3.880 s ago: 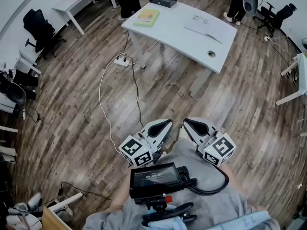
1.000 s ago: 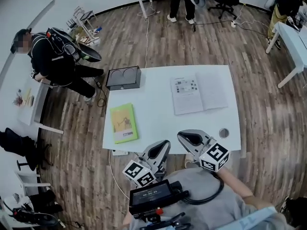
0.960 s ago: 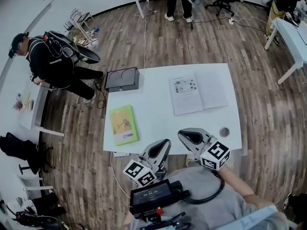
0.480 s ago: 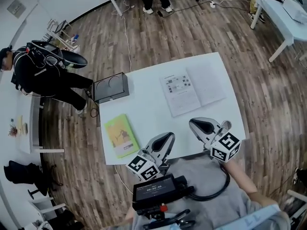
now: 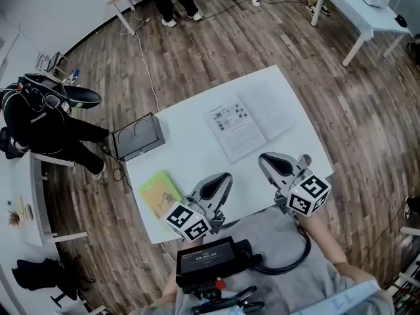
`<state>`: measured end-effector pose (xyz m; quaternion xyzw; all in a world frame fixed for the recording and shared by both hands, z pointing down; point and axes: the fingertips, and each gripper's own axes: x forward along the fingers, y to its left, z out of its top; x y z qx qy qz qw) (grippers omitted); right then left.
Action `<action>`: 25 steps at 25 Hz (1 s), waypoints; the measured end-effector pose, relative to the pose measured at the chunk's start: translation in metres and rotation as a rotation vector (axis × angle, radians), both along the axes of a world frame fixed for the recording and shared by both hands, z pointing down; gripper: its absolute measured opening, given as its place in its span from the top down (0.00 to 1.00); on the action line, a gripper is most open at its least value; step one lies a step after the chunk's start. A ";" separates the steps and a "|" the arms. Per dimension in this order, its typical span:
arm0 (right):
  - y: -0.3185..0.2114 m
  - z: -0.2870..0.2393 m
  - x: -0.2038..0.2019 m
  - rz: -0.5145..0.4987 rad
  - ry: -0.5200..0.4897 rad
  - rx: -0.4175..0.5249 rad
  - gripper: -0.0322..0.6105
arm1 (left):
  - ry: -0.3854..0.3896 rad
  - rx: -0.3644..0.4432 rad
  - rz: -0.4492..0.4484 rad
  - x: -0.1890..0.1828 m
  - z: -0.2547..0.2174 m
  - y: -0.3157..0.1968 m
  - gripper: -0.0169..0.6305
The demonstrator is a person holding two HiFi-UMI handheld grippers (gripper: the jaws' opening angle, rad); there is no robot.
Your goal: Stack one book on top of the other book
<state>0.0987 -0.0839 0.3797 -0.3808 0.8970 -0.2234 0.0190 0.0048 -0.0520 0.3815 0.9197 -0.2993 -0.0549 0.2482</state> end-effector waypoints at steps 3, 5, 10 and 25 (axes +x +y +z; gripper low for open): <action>-0.002 0.003 0.015 0.060 -0.014 -0.004 0.90 | -0.013 -0.008 0.046 0.005 0.004 0.003 0.94; -0.004 0.008 0.027 0.088 -0.044 -0.027 0.90 | -0.023 -0.018 0.061 0.011 0.005 0.004 0.94; -0.017 0.030 0.063 0.171 -0.189 -0.115 0.90 | -0.045 -0.046 0.092 0.025 0.012 0.007 0.94; -0.052 0.120 0.126 0.335 -0.423 -0.332 0.58 | -0.124 -0.120 0.163 0.053 0.033 0.012 0.94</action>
